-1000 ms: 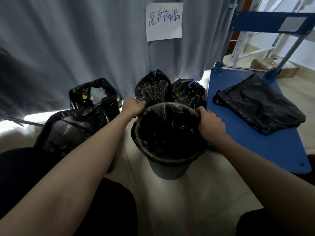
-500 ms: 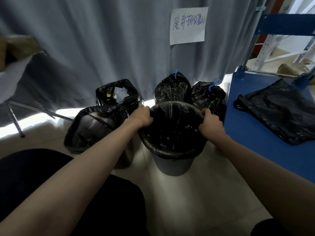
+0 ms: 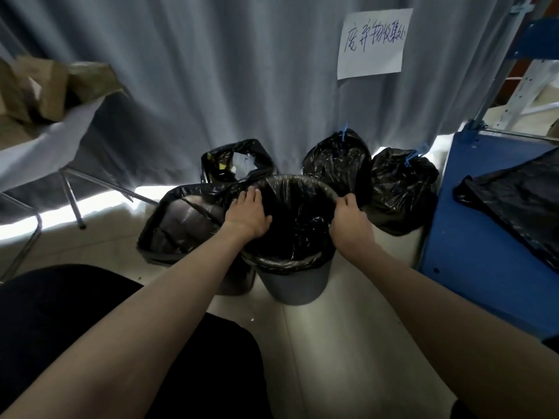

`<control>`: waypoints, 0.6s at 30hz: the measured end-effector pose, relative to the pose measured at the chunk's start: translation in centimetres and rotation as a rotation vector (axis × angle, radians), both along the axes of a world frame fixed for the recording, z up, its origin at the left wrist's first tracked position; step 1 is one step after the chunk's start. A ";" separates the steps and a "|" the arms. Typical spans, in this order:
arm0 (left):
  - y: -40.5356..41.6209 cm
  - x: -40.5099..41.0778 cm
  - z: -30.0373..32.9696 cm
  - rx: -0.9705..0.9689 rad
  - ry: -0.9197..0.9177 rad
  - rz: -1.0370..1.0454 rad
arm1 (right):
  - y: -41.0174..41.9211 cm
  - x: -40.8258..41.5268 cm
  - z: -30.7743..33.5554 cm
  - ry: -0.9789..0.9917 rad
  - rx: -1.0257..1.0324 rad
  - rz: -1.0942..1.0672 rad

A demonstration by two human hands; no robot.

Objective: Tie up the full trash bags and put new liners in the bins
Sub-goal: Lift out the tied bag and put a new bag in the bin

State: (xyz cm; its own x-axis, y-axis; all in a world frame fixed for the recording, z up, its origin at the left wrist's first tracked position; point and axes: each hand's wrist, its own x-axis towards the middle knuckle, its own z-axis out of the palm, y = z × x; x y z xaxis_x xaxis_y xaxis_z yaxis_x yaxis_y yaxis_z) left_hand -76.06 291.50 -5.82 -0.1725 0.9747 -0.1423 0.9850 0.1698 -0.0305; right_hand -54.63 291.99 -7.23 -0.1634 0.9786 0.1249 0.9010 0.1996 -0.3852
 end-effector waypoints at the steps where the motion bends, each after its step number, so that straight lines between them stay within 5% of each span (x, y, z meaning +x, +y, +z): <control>1: -0.1 -0.3 0.0 0.002 0.012 0.009 | 0.0 -0.2 0.0 -0.010 0.006 0.006; 18: -1.6 -3.0 0.9 0.023 0.103 0.129 | -1.4 -4.0 0.8 -0.010 -0.105 0.199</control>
